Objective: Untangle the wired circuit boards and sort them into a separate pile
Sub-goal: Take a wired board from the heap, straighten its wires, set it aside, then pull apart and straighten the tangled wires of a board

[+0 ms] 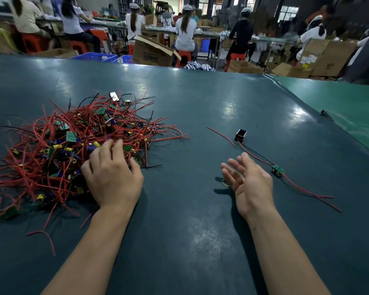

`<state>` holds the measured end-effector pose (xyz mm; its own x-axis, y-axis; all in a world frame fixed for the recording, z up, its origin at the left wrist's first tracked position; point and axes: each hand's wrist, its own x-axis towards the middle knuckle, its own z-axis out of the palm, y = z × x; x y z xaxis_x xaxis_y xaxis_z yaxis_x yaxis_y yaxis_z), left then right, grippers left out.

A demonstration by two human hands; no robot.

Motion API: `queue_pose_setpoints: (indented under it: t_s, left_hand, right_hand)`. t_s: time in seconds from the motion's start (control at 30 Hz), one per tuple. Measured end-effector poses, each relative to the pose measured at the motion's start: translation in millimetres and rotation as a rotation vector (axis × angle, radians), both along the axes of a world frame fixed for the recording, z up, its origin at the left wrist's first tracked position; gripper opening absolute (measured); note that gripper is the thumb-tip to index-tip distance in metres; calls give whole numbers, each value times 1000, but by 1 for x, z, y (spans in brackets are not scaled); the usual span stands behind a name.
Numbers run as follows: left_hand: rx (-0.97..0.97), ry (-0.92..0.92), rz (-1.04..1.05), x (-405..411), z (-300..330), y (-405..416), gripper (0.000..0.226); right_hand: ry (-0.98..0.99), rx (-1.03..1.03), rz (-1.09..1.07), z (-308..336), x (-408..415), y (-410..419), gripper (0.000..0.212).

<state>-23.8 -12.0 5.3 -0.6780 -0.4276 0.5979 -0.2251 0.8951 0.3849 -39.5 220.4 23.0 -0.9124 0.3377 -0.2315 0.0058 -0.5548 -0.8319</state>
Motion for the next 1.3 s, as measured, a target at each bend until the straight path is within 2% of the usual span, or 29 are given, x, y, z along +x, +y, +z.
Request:
queue_pose_setpoints:
  t_s: [0.03,0.1,0.27,0.37,0.47,0.53,0.63,0.83,1.03,1.1,1.17,1.23,1.3]
  left_hand:
    - [-4,-88,19,-1,-2,-1,42]
    - [-12,-148,30,-2,-5,-3,37]
    - [29,-2,14,-3,-3,-5,18]
    - [91,58,20,-4,0,-5,27]
    - [159,139,16,-5,1,-7,46]
    - [149,73,32,-8,0,-11,55]
    - [76,-50,52,-8,-1,-15,43]
    - [88,18,67,-8,-4,-9,17]
    - [57,120,46,-7,-4,-5,19]
    - [65,64,16,-9,-2,-2,34]
    - [55,-74,10,-11,-1,-3,44]
    - [40,-111,-3,-11,-3,-4,39]
    - [14,-14,-35,-8,-3,-3,27]
  right_hand:
    - [-2,33,10,0,0,-2,21]
    - [-1,87,22,1,1,-4,18]
    - [14,204,67,2,3,-9,16]
    - [18,257,92,2,4,-11,15]
    - [20,310,111,1,4,-12,13]
    - [23,337,121,1,5,-11,12]
    - [29,365,138,0,6,-11,12]
    - [33,385,150,1,7,-13,14]
    - [55,419,139,0,7,-14,17]
    - [61,428,146,-1,6,-14,16]
    - [65,445,156,-2,6,-15,16]
    - [66,472,167,-2,7,-16,16]
    - [67,490,177,-3,7,-16,15]
